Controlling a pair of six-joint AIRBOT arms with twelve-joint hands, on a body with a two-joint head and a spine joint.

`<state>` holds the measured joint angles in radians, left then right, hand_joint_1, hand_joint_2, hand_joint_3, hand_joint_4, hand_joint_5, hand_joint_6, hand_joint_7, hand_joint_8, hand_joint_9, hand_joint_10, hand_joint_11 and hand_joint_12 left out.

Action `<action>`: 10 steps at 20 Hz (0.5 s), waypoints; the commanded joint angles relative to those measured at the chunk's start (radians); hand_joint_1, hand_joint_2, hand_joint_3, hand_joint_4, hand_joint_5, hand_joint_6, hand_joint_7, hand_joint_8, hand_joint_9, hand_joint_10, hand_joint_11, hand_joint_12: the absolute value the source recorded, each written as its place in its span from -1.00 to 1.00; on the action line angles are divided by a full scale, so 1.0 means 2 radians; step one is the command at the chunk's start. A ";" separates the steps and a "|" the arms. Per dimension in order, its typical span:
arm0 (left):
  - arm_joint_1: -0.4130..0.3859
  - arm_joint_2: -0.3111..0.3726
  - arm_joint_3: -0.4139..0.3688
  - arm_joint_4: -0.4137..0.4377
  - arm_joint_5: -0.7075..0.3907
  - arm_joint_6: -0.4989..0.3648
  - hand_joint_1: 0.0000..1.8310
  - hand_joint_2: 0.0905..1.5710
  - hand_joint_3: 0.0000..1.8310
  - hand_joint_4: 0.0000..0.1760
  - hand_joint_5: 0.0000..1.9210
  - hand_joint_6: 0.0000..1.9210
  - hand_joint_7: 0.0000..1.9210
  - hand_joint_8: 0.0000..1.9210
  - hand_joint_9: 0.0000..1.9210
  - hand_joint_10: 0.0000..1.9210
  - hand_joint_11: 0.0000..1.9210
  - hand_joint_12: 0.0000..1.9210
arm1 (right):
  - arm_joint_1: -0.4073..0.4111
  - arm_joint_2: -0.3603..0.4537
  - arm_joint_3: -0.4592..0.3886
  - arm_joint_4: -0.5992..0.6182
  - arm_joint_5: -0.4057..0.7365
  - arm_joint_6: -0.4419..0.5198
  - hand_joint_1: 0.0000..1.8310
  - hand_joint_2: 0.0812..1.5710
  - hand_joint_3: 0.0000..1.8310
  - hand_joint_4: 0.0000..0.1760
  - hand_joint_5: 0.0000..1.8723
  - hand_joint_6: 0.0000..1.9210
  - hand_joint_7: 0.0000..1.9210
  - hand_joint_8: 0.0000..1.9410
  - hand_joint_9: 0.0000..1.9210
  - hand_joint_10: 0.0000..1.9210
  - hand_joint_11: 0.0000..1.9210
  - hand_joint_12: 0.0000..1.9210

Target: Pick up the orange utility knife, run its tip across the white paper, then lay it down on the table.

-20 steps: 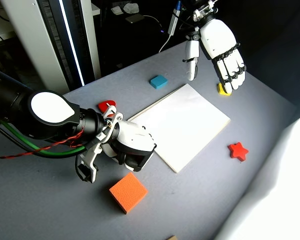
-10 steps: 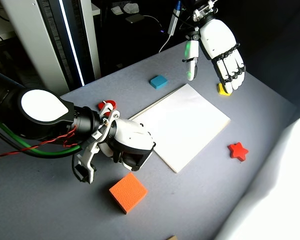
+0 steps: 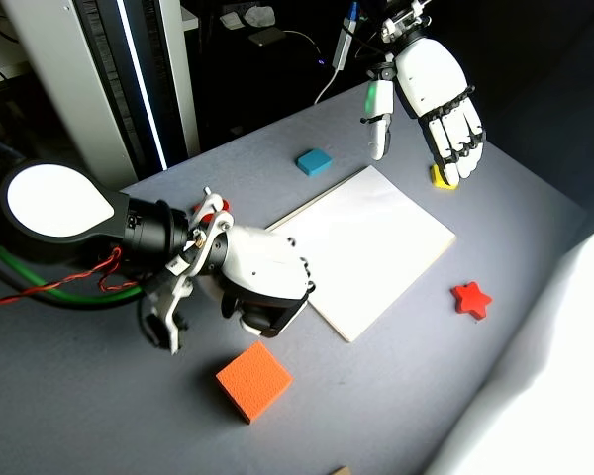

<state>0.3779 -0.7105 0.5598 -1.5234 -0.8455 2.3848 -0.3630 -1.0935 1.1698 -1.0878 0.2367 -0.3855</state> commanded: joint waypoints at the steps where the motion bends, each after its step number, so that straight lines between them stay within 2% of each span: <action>1: -0.005 0.001 0.000 0.035 -0.020 0.001 -0.97 0.54 -1.00 -0.36 -0.96 -1.00 -0.88 -1.00 -0.86 -1.00 -1.00 -0.40 | 0.008 0.001 -0.003 0.064 0.006 -0.071 0.61 0.54 -1.00 1.00 0.36 1.00 0.53 1.00 0.64 1.00 0.71 1.00; 3: -0.005 0.000 0.000 0.035 -0.020 0.002 -0.96 0.54 -1.00 -0.34 -0.96 -1.00 -0.89 -1.00 -0.87 -1.00 -1.00 -0.42 | 0.010 -0.008 -0.003 0.138 0.006 -0.175 0.62 0.53 -1.00 1.00 0.36 1.00 0.52 1.00 0.64 1.00 0.71 1.00; 5: -0.003 0.000 0.001 0.035 -0.020 0.002 -0.94 0.54 -1.00 -0.40 -0.94 -1.00 -0.88 -1.00 -0.85 -0.99 -1.00 -0.33 | 0.012 -0.018 -0.003 0.205 0.017 -0.257 0.63 0.52 -1.00 1.00 0.36 1.00 0.52 1.00 0.64 1.00 0.70 1.00; 6: -0.003 0.000 0.001 0.035 -0.020 0.002 -0.94 0.54 -1.00 -0.42 -0.94 -1.00 -0.87 -0.99 -0.85 -0.99 -1.00 -0.32 | 0.011 -0.028 -0.003 0.296 0.033 -0.346 0.63 0.52 -1.00 1.00 0.36 1.00 0.52 1.00 0.64 1.00 0.70 1.00; 7: -0.002 0.000 0.001 0.035 -0.020 0.002 -0.94 0.54 -1.00 -0.46 -0.94 -1.00 -0.86 -0.99 -0.85 -0.99 -1.00 -0.34 | 0.011 -0.036 -0.003 0.344 0.045 -0.400 0.62 0.53 -1.00 1.00 0.37 1.00 0.53 1.00 0.64 1.00 0.70 1.00; 10: -0.002 0.000 0.004 0.035 -0.016 0.003 -0.96 0.55 -1.00 -0.36 -0.95 -1.00 -0.85 -1.00 -0.83 -0.99 -1.00 -0.29 | 0.014 -0.064 -0.002 0.465 0.057 -0.514 0.58 0.53 -1.00 1.00 0.36 1.00 0.53 1.00 0.64 1.00 0.70 1.00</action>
<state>0.3794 -0.7132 0.5610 -1.5249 -0.8421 2.3859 -0.3511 -1.2289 1.1671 -0.1616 0.2386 -1.4021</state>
